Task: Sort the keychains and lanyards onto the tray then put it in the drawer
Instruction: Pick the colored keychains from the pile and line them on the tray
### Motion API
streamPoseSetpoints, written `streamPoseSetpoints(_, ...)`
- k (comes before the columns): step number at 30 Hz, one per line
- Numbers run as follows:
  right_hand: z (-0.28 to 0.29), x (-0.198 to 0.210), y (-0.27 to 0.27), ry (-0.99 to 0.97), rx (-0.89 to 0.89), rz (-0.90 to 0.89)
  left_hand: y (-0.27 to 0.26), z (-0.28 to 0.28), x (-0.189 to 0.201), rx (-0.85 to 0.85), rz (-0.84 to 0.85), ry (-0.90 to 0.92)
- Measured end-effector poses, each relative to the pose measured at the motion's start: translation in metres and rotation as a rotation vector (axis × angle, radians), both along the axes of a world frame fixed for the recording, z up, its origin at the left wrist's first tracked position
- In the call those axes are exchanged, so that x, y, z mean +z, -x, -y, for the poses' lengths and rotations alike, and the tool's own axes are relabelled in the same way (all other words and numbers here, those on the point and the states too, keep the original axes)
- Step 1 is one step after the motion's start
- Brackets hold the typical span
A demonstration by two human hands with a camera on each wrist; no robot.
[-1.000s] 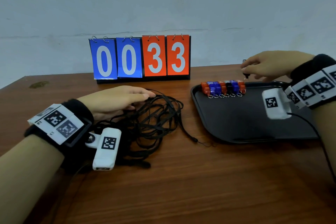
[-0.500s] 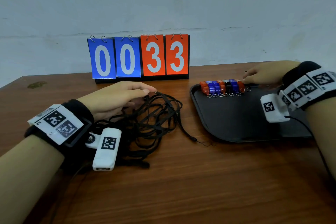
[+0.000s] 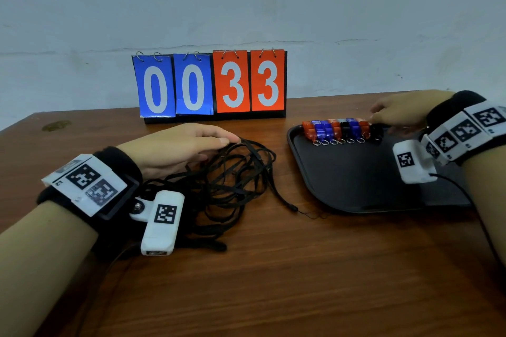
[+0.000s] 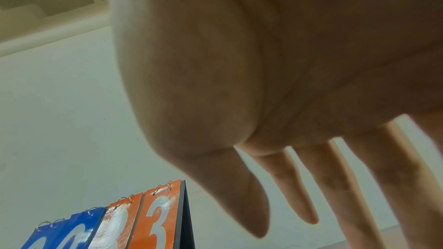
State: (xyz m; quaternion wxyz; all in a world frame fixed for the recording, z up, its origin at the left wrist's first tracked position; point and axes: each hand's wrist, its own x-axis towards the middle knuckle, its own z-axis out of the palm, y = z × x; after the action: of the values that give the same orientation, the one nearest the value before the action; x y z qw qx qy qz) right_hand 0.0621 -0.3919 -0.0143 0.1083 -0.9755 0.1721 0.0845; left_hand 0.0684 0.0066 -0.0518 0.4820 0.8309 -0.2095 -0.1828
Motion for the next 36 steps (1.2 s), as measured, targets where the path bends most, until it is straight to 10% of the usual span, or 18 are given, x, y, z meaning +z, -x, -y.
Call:
streamPoseSetpoints(19,0.006,-0.012,-0.001,-0.224,-0.095,0.126,0.004,0.000,0.002,-0.033,-0.002,-0.157)
streamPoseSetpoints(36,-0.005,0.002,0.002,-0.036,-0.031,-0.024,0.008,-0.001,0.007,-0.090,0.107,-0.338)
